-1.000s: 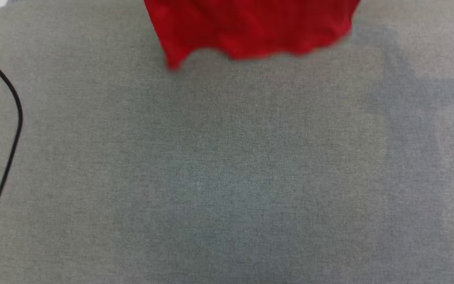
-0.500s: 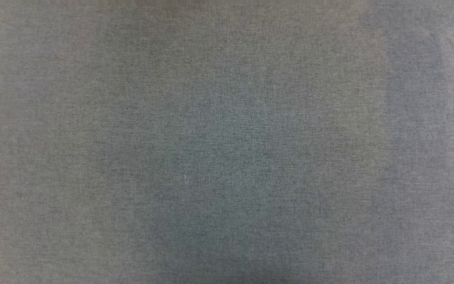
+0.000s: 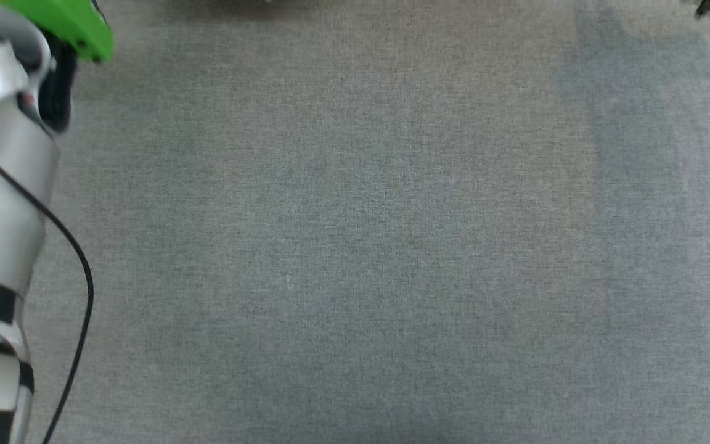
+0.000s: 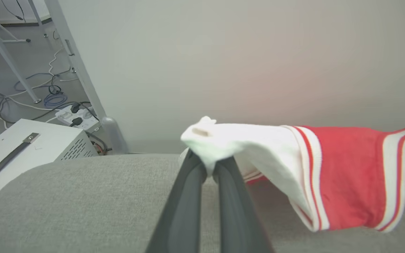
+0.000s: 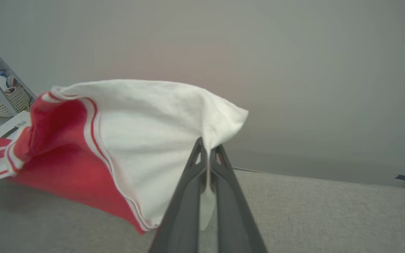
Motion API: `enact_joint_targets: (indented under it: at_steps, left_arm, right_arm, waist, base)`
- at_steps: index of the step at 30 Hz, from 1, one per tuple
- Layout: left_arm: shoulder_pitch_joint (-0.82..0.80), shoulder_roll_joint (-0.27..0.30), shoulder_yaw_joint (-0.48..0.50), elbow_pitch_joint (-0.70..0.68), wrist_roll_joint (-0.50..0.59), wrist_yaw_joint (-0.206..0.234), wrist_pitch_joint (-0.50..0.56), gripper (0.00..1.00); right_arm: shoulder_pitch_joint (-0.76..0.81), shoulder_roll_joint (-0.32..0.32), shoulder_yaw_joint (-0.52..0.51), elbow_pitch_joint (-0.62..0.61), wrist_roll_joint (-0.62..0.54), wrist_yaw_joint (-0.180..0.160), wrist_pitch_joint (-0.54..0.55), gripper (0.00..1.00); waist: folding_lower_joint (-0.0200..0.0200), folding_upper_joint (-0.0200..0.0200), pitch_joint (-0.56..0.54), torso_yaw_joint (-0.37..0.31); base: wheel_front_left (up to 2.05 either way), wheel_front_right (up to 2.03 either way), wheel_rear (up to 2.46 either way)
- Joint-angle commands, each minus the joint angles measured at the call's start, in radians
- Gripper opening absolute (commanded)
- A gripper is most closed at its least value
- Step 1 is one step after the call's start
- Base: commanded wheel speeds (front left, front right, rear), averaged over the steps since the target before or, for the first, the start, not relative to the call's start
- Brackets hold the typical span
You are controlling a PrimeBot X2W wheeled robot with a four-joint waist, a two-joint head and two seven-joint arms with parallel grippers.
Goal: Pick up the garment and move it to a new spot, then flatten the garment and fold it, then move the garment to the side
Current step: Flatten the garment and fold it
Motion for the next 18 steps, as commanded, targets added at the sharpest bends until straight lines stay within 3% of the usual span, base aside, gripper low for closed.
enact_joint_targets:
  at_steps: [1, 8, 18]
  left_arm:
    - [0.059, 0.009, 0.018, -0.025, -0.021, -0.002, -0.006, 0.00]
    - [0.347, -0.006, 0.162, -0.152, -0.016, -0.002, -0.007, 0.00]
    - [0.710, -0.032, 0.273, -0.308, 0.086, 0.007, -0.007, 0.00]
  right_arm:
    - [0.059, -0.011, 0.010, -0.021, 0.034, -0.001, -0.014, 0.00]
    - [0.350, -0.071, 0.033, -0.129, 0.154, -0.001, -0.067, 0.00]
    - [0.708, -0.131, -0.026, -0.256, 0.200, -0.001, -0.076, 0.00]
  waist:
    - [-0.0001, 0.0000, -0.025, 0.006]
    - [-0.0001, 0.0000, -0.105, 0.026]
    - [-0.0001, 0.0000, -0.247, 0.049]
  base:
    - [0.00, 0.00, 0.00]
    - [0.00, 0.00, 0.00]
    - [0.00, 0.00, 0.00]
